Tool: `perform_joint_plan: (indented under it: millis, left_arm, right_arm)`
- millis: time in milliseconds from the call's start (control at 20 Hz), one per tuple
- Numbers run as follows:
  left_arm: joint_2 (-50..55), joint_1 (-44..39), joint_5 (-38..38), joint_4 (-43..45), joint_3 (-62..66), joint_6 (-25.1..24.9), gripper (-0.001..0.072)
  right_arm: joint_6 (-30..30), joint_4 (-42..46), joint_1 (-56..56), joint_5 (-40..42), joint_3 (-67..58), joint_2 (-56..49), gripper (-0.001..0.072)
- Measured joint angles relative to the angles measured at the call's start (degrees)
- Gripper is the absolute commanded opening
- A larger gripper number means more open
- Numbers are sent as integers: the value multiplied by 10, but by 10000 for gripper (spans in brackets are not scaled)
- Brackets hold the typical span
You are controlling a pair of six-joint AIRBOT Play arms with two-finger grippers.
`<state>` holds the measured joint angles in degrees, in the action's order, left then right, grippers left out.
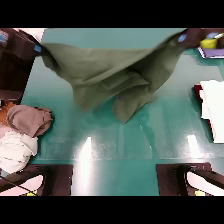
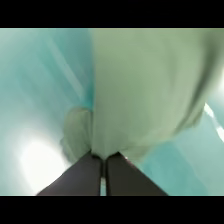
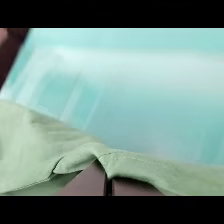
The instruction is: Fold the shirts.
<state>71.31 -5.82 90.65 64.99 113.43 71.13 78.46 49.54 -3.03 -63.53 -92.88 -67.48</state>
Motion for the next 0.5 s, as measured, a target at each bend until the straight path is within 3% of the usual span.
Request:
perform_joint_plan:
  millis: [500]
  left_arm:
    - [-159,0,-79,-2,49,24,23]
  right_arm:
    - [-1,14,-104,-42,-209,134,16]
